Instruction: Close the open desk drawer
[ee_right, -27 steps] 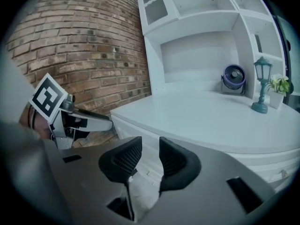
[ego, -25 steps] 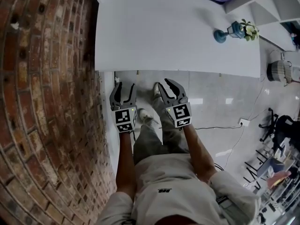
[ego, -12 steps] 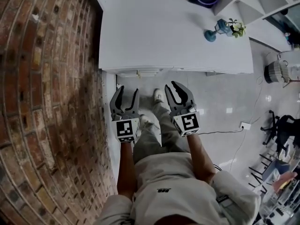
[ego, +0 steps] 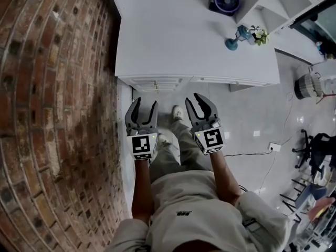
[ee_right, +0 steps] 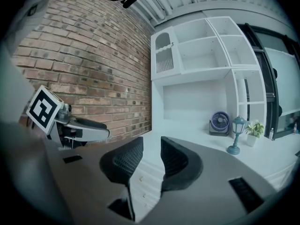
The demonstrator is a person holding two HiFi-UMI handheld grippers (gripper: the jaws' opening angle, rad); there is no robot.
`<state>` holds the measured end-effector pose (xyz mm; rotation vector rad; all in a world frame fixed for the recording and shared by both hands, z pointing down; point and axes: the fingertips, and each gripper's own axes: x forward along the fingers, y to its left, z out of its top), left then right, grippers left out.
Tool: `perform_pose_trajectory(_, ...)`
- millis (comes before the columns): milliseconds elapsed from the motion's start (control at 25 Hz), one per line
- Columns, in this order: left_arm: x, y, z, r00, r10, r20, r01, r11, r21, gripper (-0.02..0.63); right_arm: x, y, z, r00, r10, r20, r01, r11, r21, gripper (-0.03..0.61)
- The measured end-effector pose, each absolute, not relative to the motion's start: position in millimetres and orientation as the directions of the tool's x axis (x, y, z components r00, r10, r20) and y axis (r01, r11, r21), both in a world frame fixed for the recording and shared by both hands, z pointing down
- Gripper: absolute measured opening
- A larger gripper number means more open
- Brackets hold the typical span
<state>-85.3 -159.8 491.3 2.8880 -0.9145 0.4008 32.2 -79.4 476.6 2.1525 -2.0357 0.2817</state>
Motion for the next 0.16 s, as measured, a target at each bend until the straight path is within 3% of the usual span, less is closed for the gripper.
perform_pose_trajectory(160,-86.9,-153.1,490.8,0.786,-0.554,0.272,-0.578,-0.816,0.006,0.235,28.3,-71.7,473.6,0.058,-0.958,0.282,-0.997,-0.069,-0.03,0.101)
